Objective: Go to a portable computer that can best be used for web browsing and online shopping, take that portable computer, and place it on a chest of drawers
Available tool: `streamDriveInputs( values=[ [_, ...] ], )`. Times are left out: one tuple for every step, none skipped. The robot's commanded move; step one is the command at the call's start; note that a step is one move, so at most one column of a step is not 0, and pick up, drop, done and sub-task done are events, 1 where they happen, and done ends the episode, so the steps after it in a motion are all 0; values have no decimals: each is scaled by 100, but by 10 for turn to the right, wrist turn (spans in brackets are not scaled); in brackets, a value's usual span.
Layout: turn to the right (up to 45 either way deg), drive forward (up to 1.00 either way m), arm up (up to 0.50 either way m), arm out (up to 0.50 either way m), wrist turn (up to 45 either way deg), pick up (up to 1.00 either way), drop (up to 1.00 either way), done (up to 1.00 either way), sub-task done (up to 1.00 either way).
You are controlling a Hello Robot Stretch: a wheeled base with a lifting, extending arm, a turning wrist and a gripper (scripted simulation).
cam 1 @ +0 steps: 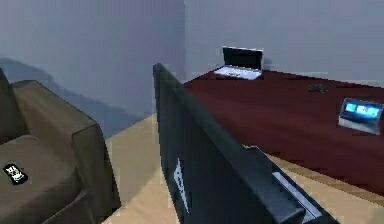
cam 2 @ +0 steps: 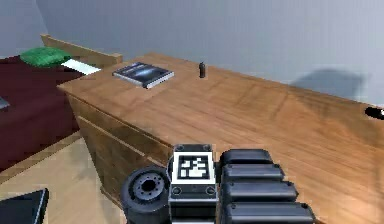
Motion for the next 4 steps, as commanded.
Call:
streamDriveInputs(
  values=[
    [-90, 0, 0, 0, 0, 0, 0, 0, 0],
    [450, 0, 0, 0, 0, 0, 0, 0, 0],
    [390, 0, 0, 0, 0, 0, 0, 0, 0],
    [0, 0, 0, 40, 0, 0, 0, 0, 0]
  ],
)
